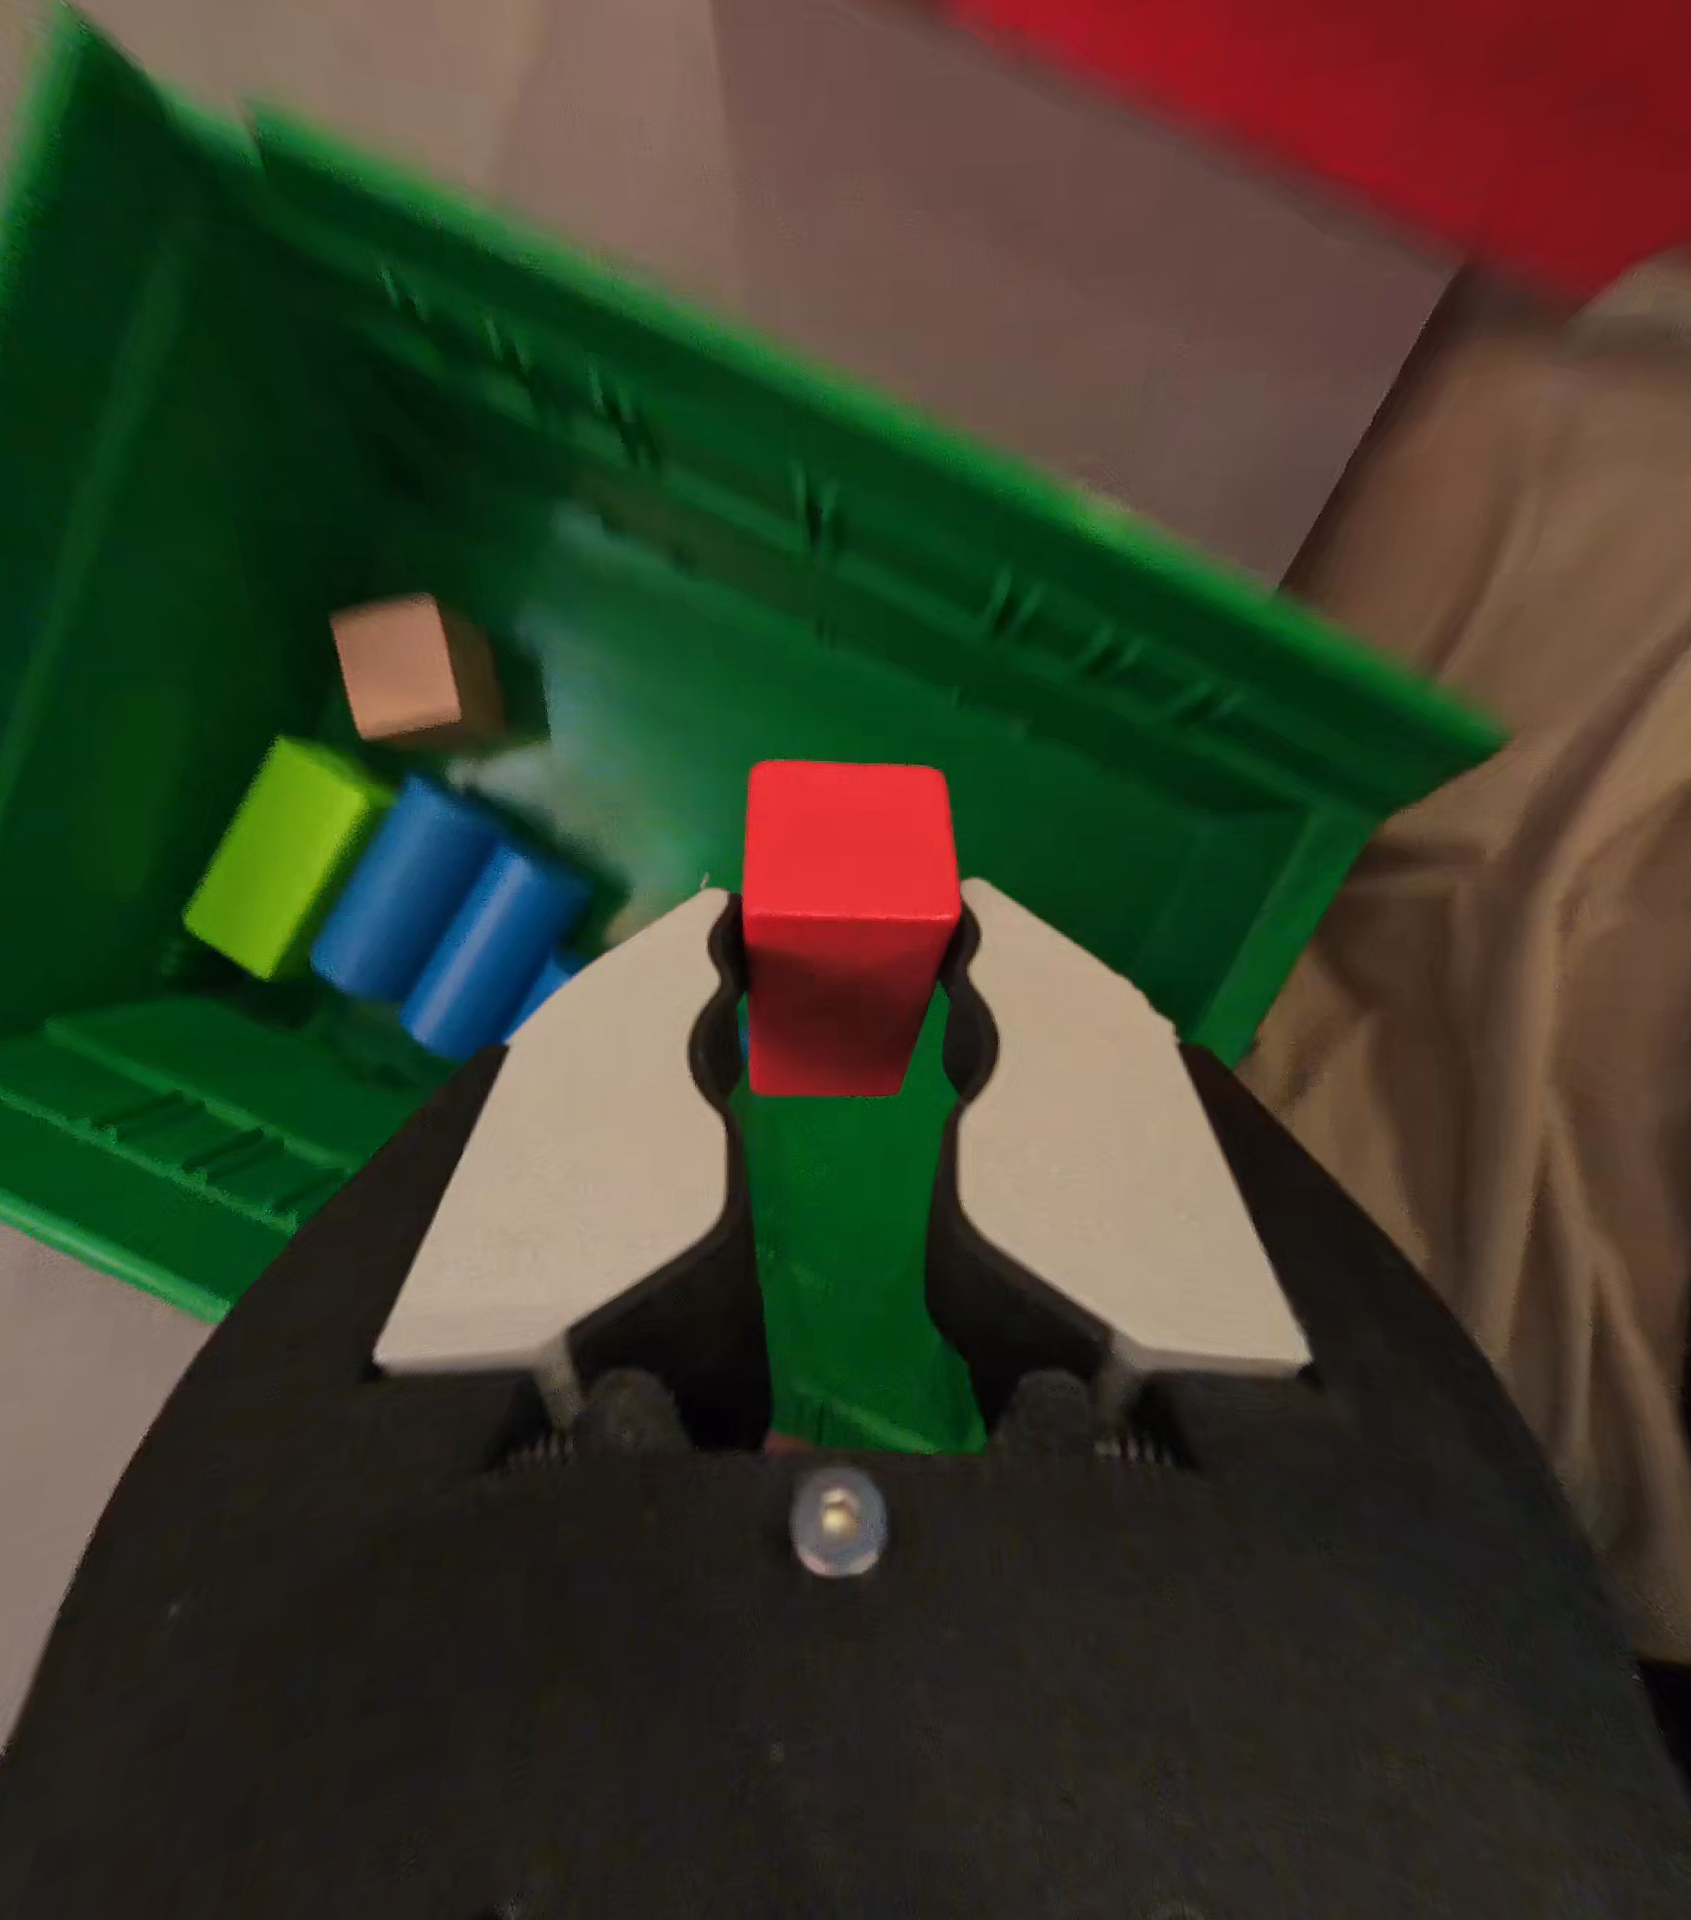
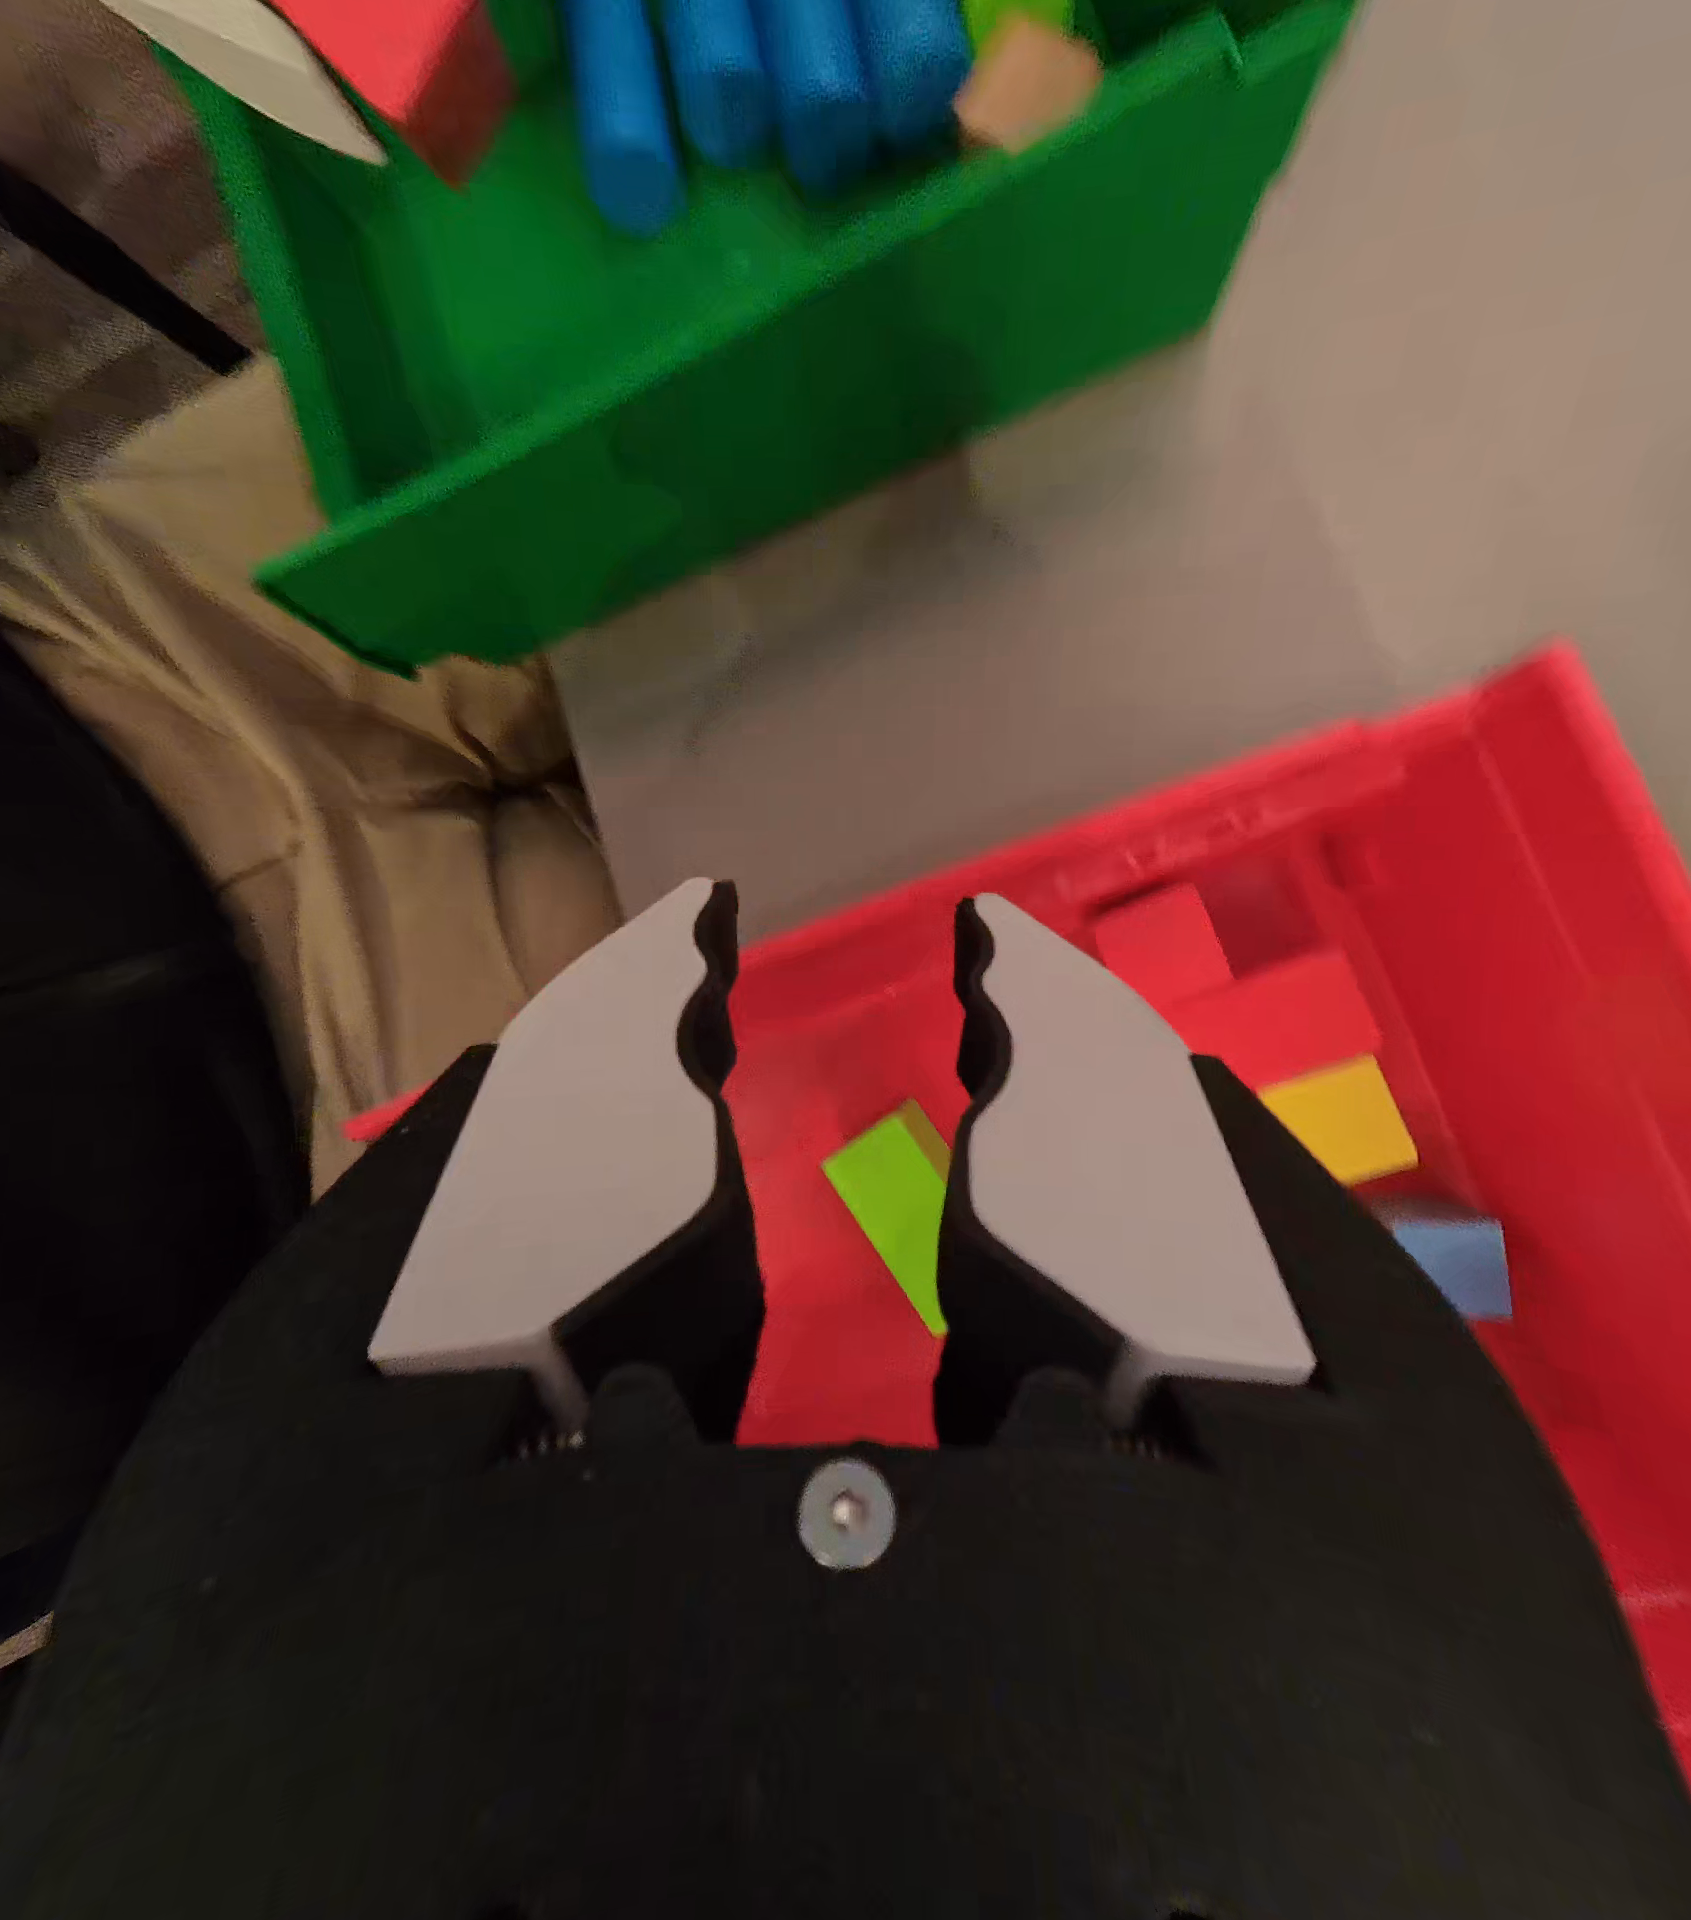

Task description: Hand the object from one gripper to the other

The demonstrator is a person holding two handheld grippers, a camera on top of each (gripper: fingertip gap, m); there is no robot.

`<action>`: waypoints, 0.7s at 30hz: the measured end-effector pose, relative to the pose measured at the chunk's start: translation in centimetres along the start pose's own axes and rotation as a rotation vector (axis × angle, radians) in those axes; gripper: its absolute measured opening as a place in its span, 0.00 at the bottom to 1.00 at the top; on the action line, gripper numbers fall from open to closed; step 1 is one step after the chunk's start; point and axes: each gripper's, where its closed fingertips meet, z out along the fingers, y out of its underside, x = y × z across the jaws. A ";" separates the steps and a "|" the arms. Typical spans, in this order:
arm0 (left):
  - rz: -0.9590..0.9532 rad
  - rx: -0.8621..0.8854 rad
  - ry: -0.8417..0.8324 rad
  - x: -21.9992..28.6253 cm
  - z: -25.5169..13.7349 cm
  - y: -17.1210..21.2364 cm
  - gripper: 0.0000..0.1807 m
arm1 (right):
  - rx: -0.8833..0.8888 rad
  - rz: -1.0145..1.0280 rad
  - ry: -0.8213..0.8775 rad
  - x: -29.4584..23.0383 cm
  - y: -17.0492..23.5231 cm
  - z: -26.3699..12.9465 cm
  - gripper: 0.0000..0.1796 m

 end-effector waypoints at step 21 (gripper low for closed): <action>-0.029 0.728 0.264 7.6 -7.6 -14.2 0.20 | 0.353 -0.265 -0.279 -11.7 -8.7 0.8 0.29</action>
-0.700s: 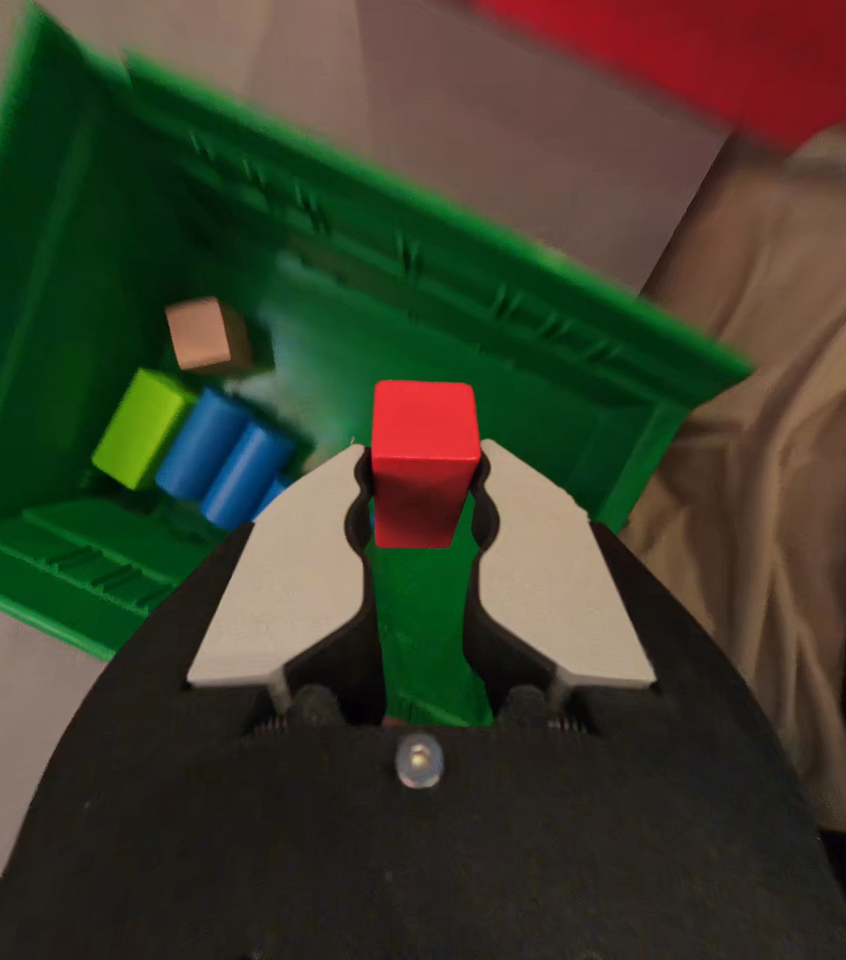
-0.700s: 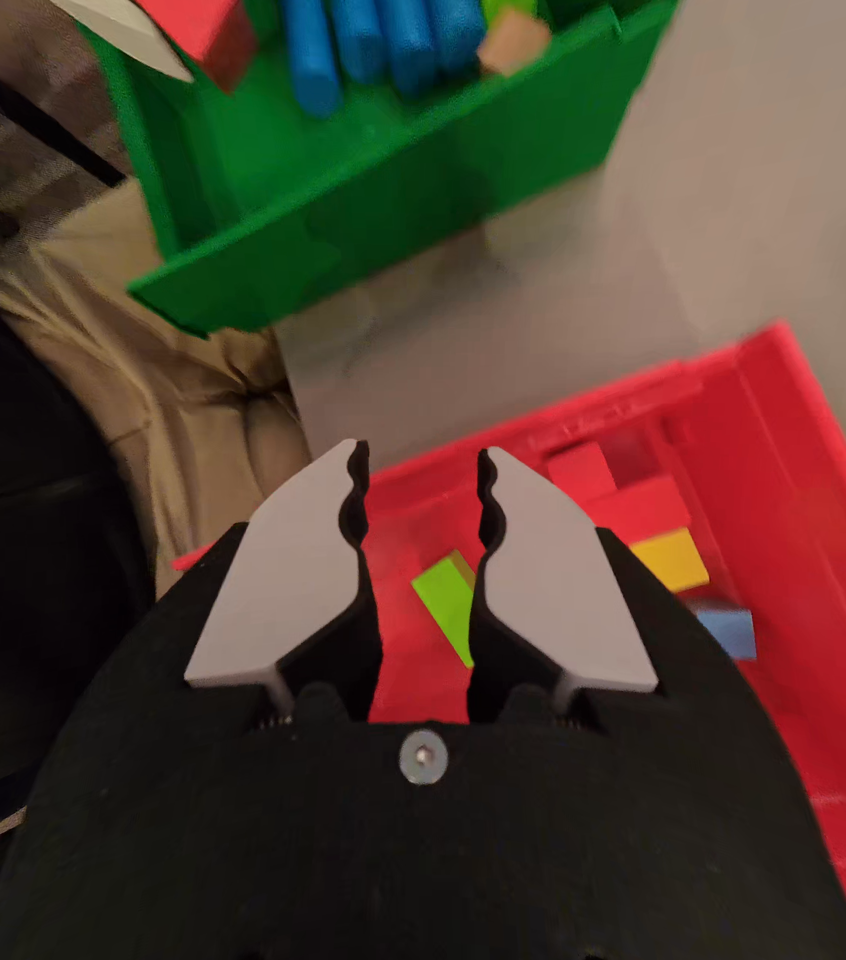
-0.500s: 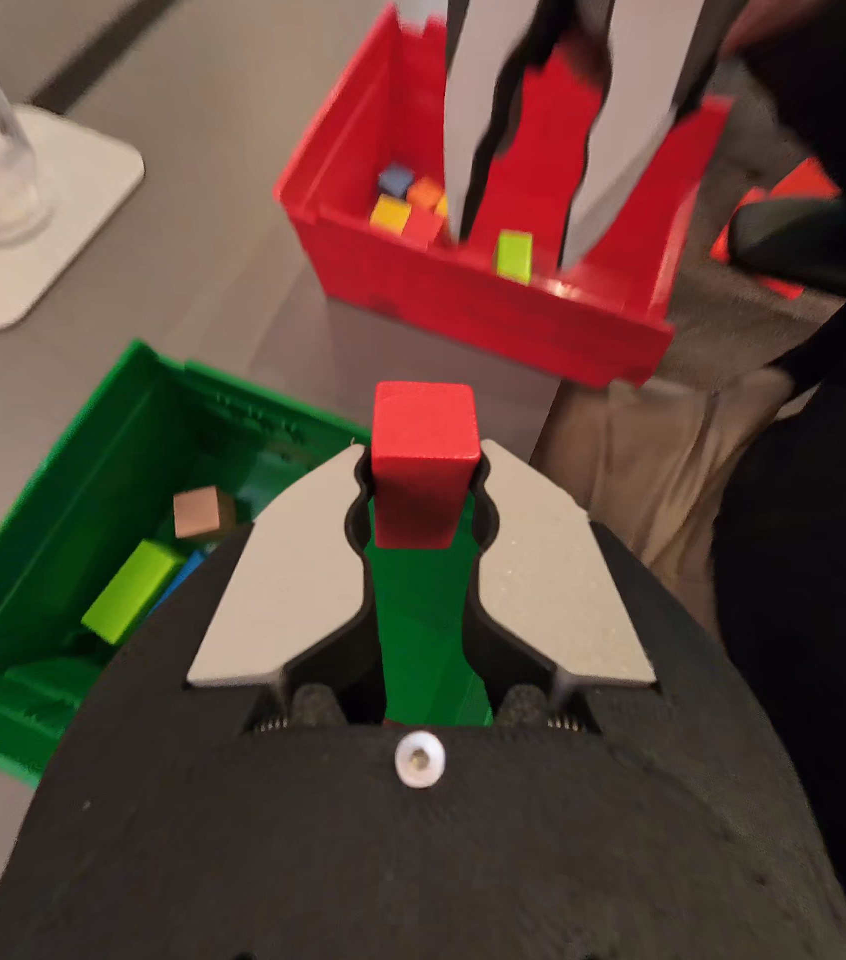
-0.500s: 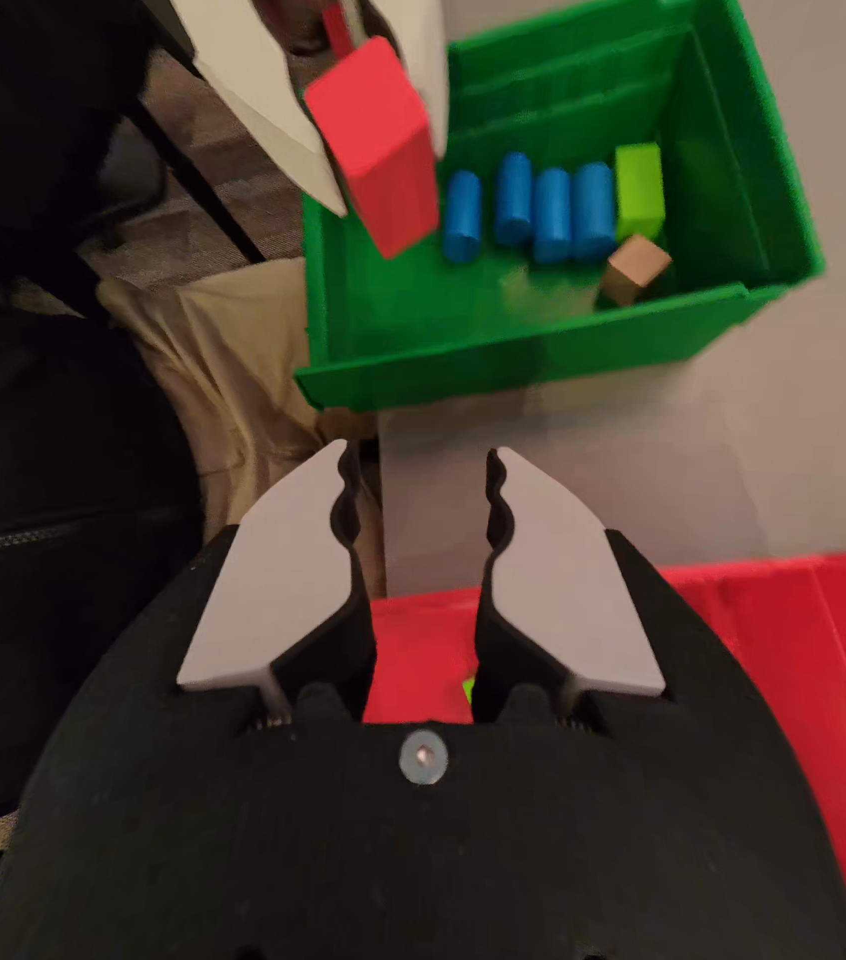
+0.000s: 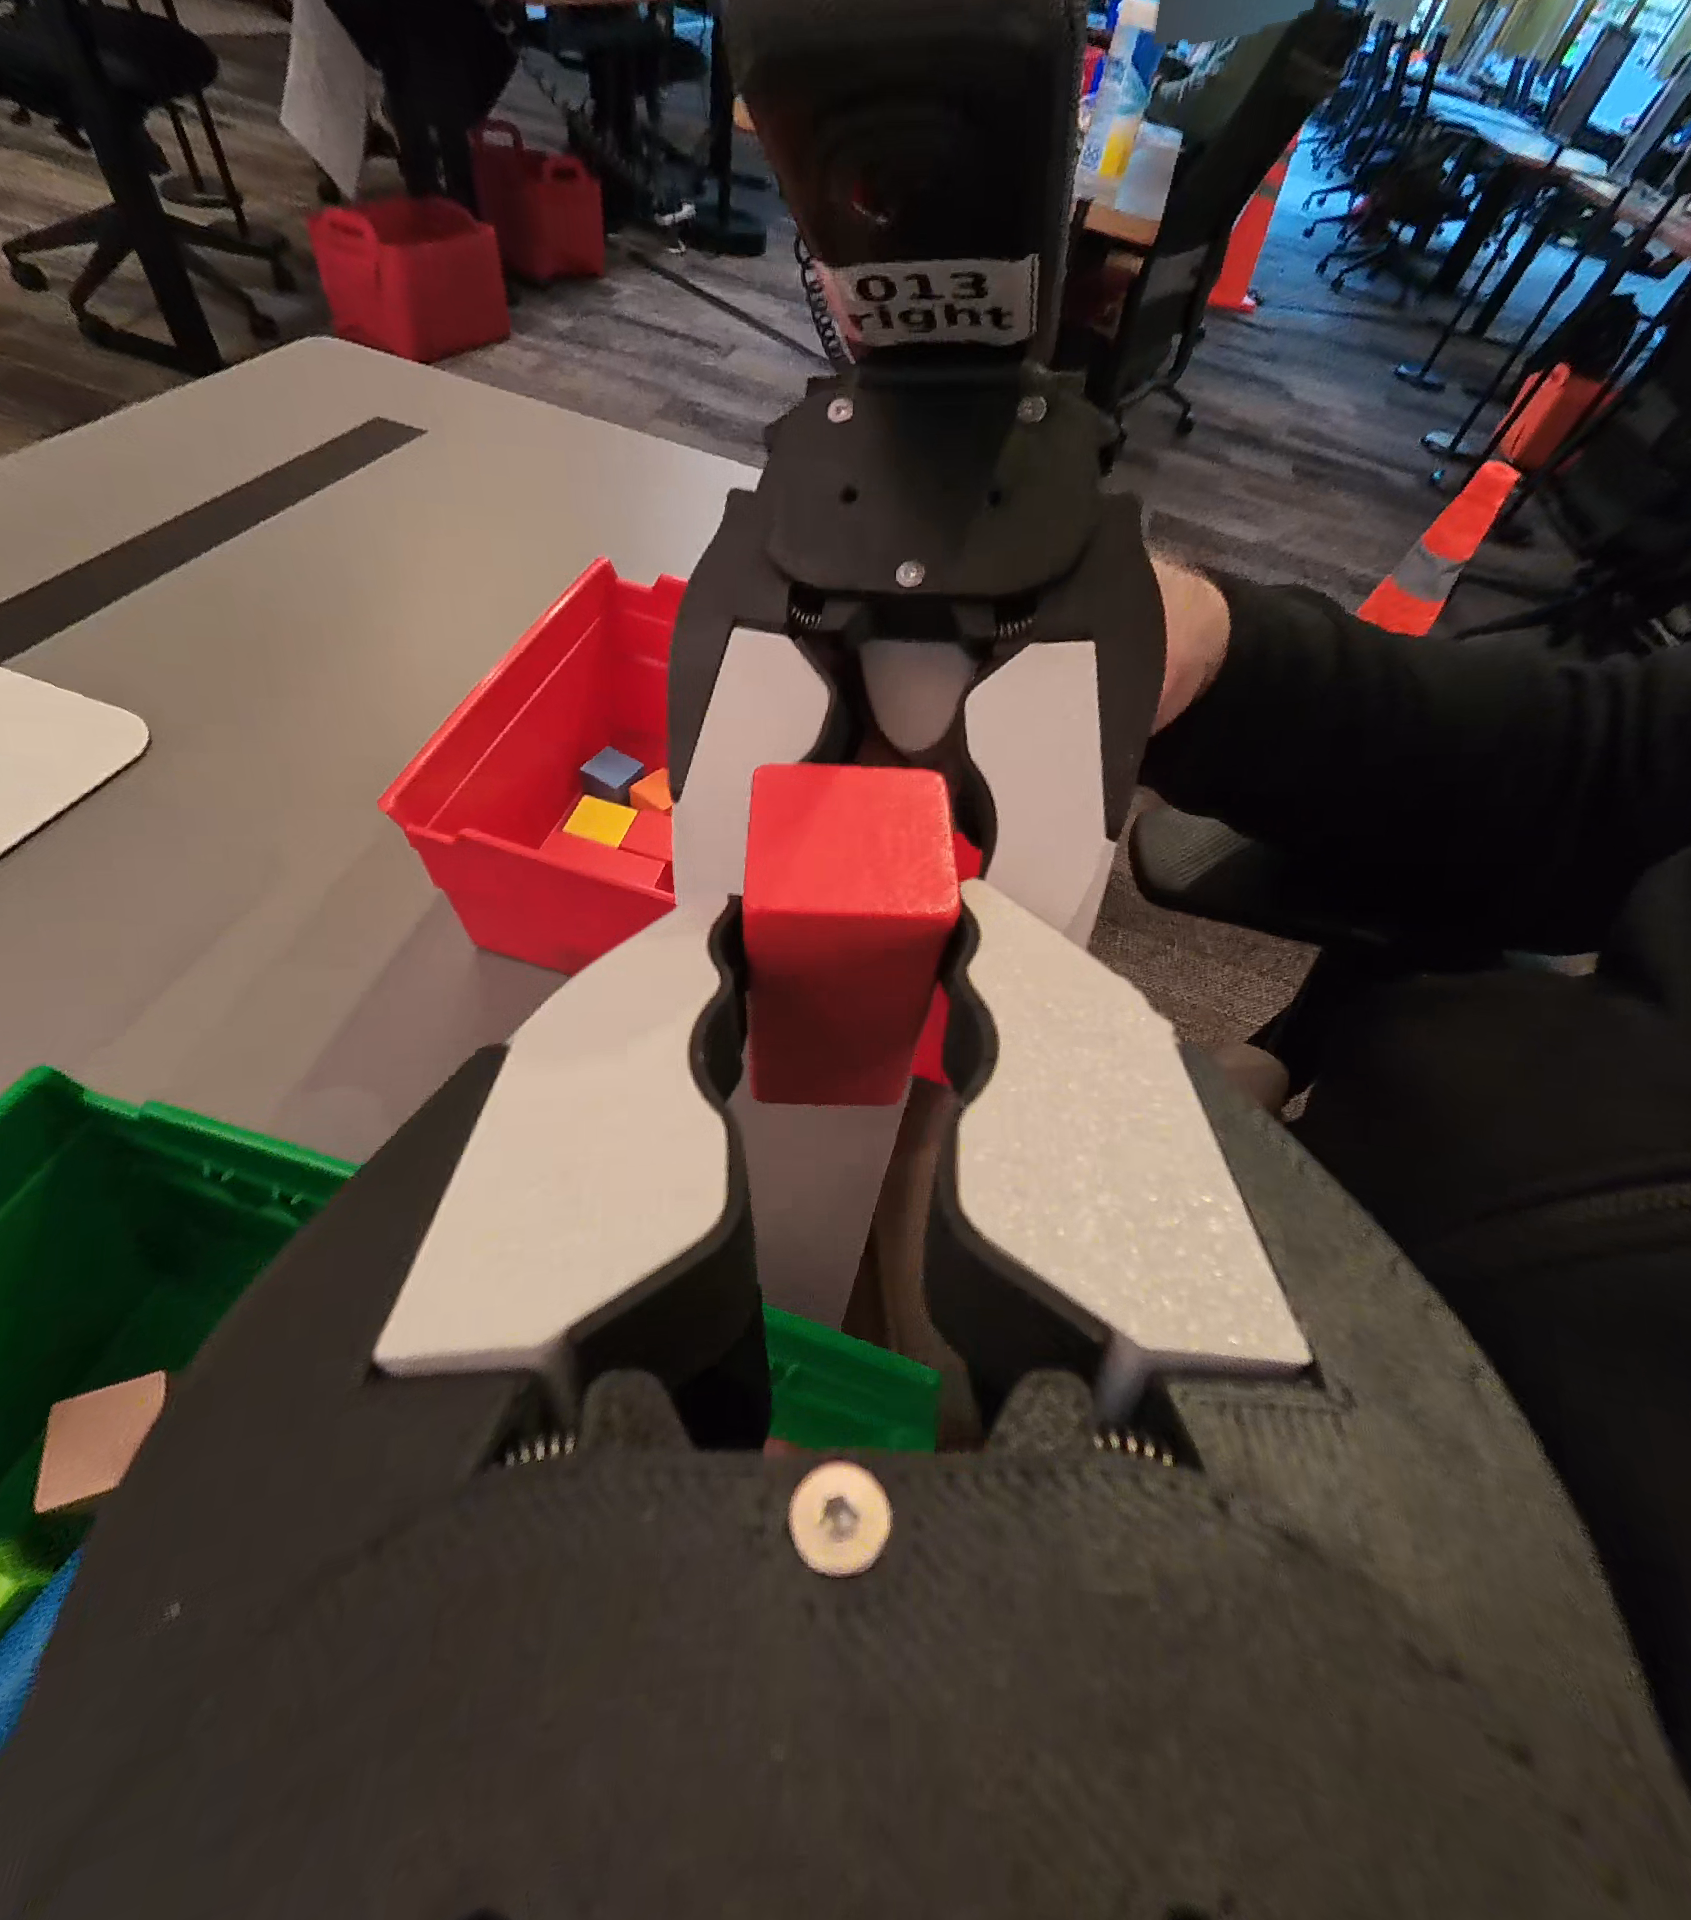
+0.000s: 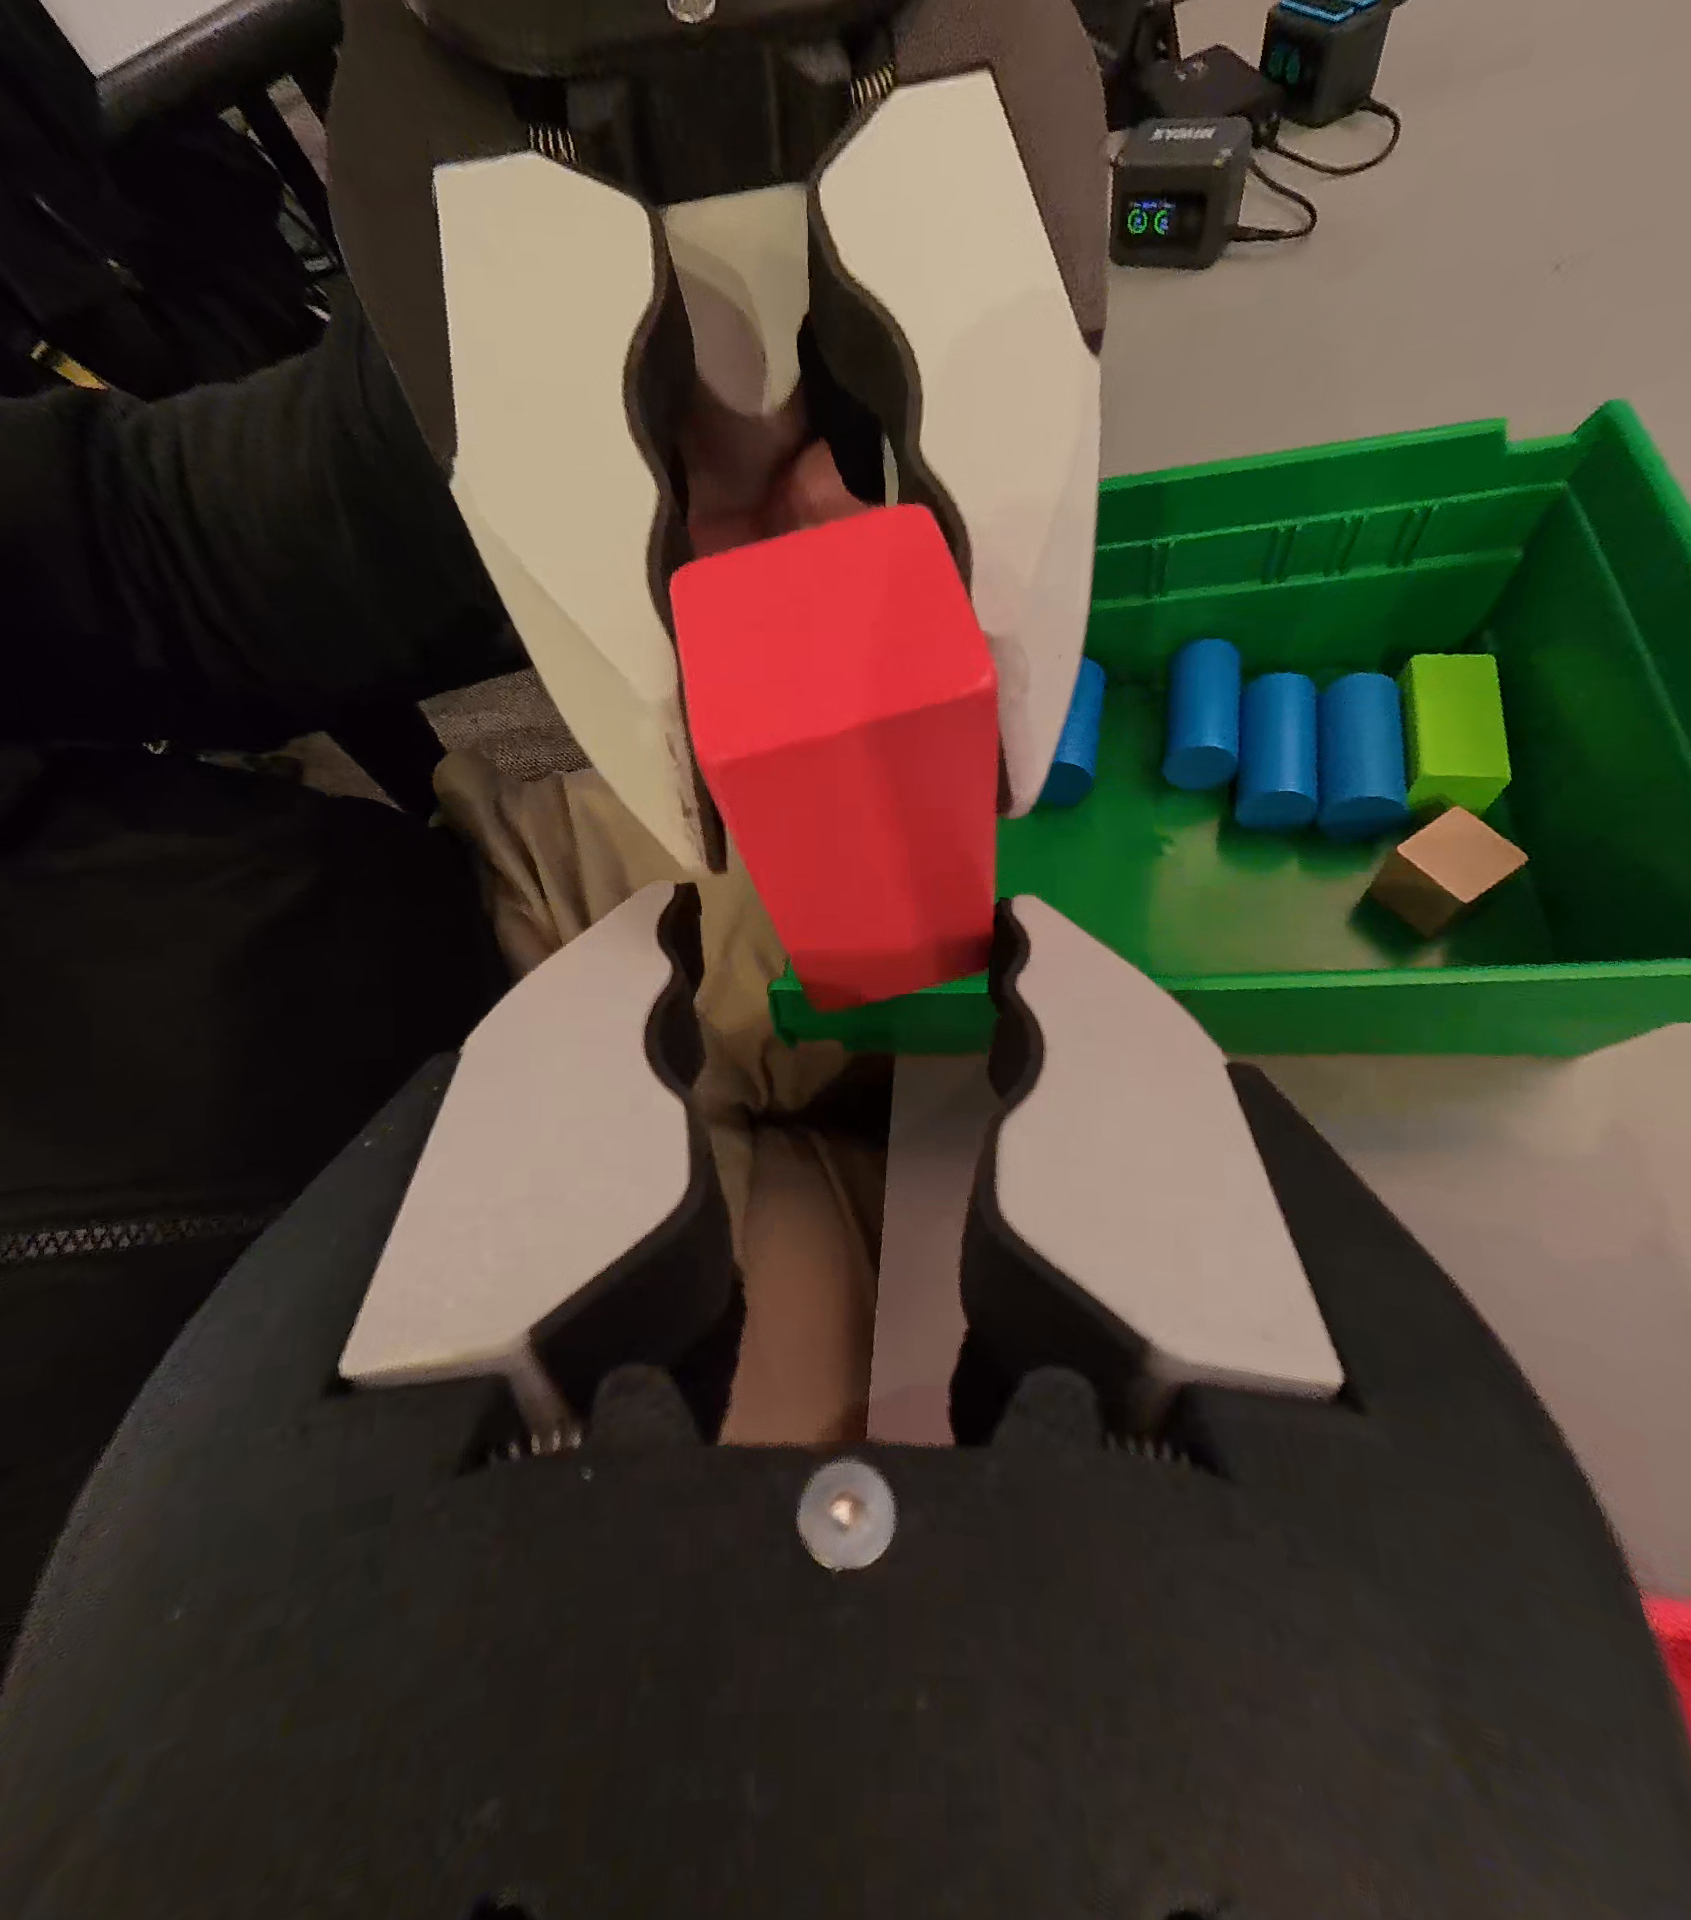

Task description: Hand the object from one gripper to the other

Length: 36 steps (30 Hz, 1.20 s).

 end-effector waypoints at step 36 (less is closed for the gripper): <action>0.018 -0.082 -0.118 -1.9 -1.8 0.5 0.26 | -0.728 0.397 0.452 8.0 17.0 -13.9 0.19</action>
